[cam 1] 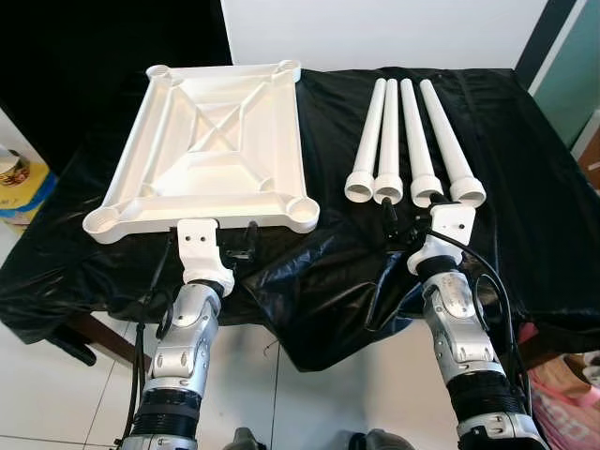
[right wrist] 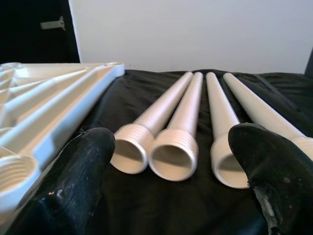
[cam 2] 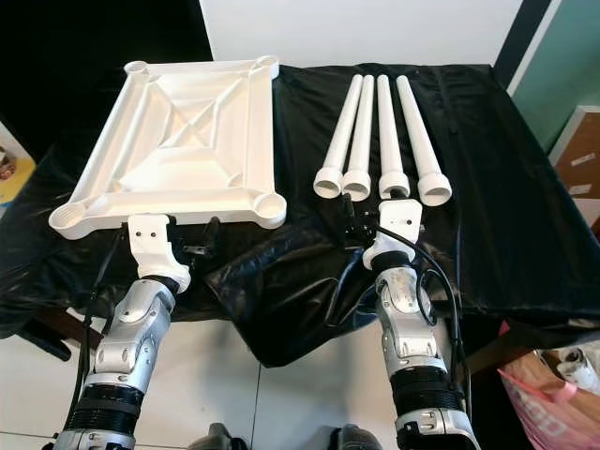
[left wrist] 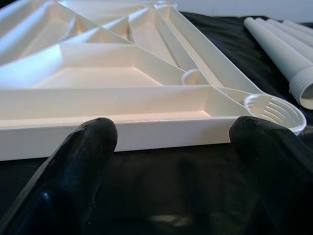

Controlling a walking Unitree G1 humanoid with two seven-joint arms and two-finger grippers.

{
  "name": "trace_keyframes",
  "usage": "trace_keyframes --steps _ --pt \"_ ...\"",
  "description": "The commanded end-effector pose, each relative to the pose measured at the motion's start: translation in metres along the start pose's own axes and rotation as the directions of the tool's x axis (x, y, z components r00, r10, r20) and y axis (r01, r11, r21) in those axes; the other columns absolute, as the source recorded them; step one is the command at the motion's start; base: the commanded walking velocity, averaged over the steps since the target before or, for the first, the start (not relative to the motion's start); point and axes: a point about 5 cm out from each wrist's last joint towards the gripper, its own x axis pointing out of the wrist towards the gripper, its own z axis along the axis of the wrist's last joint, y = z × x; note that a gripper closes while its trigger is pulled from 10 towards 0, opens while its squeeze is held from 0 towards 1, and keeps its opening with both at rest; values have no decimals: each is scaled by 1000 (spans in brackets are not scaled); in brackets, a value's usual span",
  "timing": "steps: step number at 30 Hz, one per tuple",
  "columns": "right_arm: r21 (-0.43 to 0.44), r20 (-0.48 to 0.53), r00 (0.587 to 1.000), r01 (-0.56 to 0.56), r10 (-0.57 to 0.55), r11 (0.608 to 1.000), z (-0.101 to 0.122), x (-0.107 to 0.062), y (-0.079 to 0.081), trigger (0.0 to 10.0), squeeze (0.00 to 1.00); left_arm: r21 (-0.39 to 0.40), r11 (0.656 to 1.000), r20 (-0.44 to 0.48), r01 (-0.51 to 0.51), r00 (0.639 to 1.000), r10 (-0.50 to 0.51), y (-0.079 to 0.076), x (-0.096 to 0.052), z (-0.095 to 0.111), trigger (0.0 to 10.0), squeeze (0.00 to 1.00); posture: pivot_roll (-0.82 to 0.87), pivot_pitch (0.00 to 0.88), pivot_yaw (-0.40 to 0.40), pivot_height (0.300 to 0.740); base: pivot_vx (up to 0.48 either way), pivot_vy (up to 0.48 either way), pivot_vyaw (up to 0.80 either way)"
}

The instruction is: Building children table

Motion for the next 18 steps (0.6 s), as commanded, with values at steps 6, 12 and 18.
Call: trace_keyframes --steps 6,12,18 --pt "11 7 1000 7 -7 1000 -1 1 0 10000 0 19 999 -12 -37 999 38 7 -1 1 10000 0 0 49 22 740 0 412 0" --pt "7 8 1000 9 -9 1000 -1 0 0 10000 0 21 999 -15 -35 999 35 6 -1 0 10000 0 -1 50 21 740 0 414 0" --pt "1 9 1000 5 -5 1000 -2 0 0 10000 0 29 999 -7 -31 999 31 4 -1 1 10000 0 -1 49 20 740 0 0 0"
